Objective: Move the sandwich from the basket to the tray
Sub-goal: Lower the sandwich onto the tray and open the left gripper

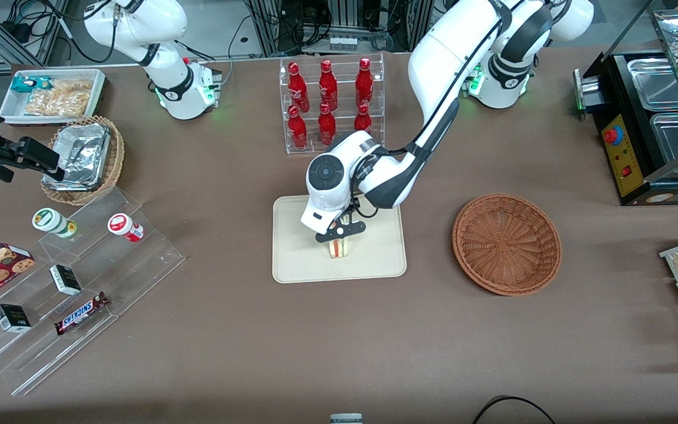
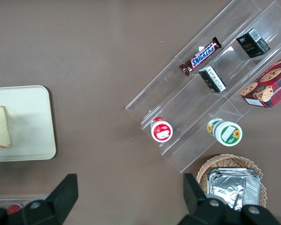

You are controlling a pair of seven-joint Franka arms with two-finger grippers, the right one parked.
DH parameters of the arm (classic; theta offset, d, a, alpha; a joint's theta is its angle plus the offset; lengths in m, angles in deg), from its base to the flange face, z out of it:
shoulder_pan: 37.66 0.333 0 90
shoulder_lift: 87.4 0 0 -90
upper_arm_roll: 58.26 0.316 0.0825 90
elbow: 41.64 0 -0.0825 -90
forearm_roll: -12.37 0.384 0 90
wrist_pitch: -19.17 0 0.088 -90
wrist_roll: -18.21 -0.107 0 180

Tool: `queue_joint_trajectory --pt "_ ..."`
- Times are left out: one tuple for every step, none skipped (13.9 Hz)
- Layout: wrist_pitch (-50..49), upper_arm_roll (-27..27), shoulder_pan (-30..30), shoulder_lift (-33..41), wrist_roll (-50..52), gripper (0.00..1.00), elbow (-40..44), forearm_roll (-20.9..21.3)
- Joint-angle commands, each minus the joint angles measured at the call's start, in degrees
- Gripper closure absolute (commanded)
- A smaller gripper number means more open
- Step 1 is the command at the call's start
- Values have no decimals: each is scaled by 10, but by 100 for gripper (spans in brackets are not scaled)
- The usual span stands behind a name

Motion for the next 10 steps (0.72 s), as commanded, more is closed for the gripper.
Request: queue_joint_trajectory --pt "-2 8 -8 2 10 0 18 8" --pt "-4 8 -7 14 9 0 17 9" --pt "-8 10 -6 26 10 0 15 9" --pt "-15 11 -5 43 9 0 11 10" --pt "-32 11 -1 57 6 0 11 10" --pt "-56 11 2 76 5 0 11 10" --pt "-76 11 6 93 5 0 11 10" --pt "-98 11 12 109 3 0 10 10" --pt "-120 11 22 123 -8 0 10 11" --pt "-144 11 34 140 -47 0 2 10"
